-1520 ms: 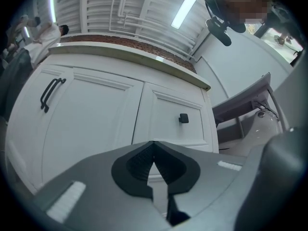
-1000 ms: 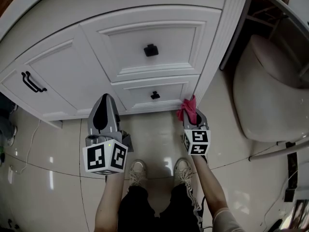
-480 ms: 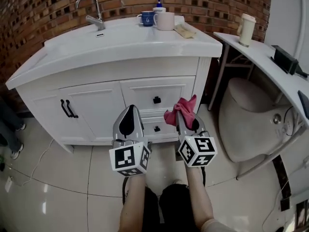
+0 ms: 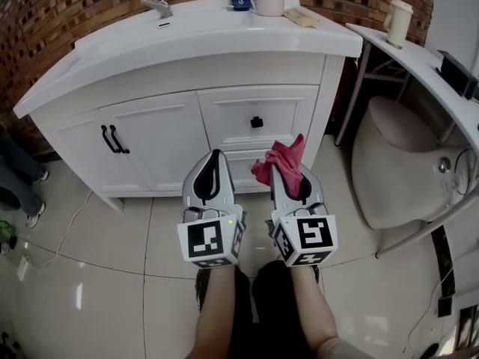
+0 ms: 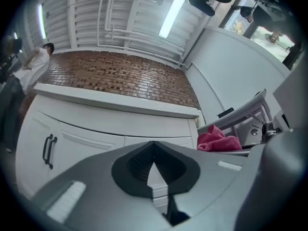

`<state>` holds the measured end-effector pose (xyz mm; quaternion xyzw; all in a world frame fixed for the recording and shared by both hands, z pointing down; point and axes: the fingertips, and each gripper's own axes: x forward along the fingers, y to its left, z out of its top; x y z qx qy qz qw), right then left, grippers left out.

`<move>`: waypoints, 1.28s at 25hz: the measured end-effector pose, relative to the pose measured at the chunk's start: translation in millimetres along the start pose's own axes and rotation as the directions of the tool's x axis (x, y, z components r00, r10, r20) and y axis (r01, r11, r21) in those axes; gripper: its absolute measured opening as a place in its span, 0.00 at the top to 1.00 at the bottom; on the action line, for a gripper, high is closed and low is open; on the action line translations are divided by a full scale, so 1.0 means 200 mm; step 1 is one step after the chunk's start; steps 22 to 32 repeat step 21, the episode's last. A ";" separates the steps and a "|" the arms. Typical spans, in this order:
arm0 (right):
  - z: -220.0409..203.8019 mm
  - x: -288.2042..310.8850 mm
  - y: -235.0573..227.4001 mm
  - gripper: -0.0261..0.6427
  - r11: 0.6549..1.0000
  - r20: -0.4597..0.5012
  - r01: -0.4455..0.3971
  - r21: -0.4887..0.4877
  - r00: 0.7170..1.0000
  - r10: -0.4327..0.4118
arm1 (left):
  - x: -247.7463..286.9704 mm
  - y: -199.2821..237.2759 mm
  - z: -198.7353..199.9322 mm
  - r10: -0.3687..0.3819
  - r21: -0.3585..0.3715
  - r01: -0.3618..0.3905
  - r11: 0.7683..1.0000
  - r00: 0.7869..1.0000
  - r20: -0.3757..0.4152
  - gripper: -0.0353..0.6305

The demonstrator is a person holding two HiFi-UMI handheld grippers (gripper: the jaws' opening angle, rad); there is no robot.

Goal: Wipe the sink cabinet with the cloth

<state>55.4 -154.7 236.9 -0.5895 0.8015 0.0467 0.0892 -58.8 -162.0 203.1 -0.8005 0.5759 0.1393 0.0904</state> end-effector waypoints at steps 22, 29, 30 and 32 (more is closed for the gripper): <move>0.05 -0.01 0.08 0.88 0.997 0.045 -0.029 -0.069 0.998 0.032 | 0.03 -0.10 -0.12 -0.023 -0.091 0.019 0.996 0.999 -0.039 0.92; 0.05 -0.01 0.08 0.88 0.997 0.045 -0.029 -0.069 0.998 0.032 | 0.03 -0.10 -0.12 -0.023 -0.091 0.019 0.996 0.999 -0.039 0.92; 0.05 -0.01 0.08 0.88 0.997 0.045 -0.029 -0.069 0.998 0.032 | 0.03 -0.10 -0.12 -0.023 -0.091 0.019 0.996 0.999 -0.039 0.92; 0.05 -0.01 0.08 0.88 0.997 0.045 -0.029 -0.069 0.998 0.032 | 0.03 -0.10 -0.12 -0.023 -0.091 0.019 0.996 0.999 -0.039 0.92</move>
